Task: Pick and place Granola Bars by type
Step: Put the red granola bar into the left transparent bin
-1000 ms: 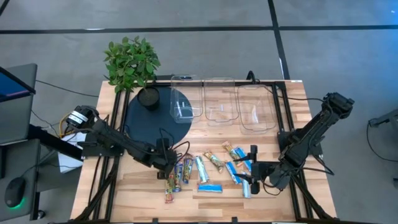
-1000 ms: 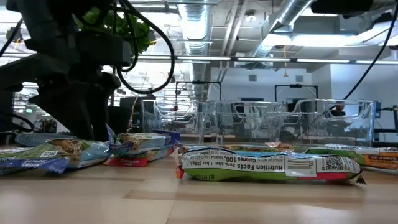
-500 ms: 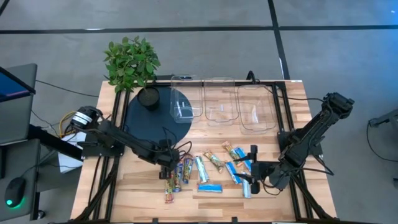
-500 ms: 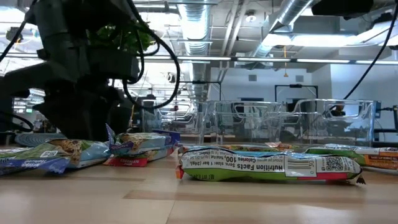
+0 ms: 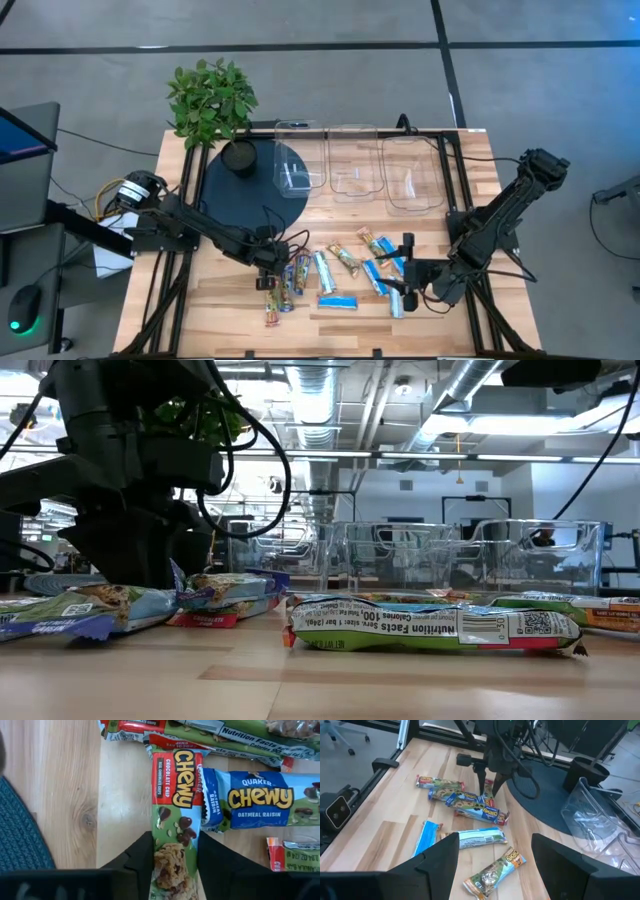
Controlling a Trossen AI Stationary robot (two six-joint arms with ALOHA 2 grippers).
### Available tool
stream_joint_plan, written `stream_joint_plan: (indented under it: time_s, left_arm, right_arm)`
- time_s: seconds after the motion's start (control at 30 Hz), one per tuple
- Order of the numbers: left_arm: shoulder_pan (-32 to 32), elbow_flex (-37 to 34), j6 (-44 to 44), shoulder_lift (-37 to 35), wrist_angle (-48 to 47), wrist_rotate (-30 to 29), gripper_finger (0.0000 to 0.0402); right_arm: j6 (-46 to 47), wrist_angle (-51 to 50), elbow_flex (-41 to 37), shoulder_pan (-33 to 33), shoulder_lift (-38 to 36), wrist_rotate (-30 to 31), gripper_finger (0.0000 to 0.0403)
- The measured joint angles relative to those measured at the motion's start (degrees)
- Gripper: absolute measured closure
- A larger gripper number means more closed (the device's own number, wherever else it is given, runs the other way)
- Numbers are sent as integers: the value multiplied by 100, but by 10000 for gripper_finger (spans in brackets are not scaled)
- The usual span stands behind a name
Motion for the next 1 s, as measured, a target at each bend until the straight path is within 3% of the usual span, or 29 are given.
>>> stream_joint_plan:
  time_s: [0.3, 0.47, 1.0]
  left_arm:
    - [0, -7, -2, 11, -5, -36, 270]
    - [-29, 97, 37, 17, -96, -69, 285]
    - [-430, 1196, 382, 42, -1253, -1198, 293]
  right_arm:
    - [1, 1, 0, 0, 0, 4, 159]
    - [0, -6, 1, 0, 0, 7, 159]
    - [90, -101, -1, 0, 0, 7, 159]
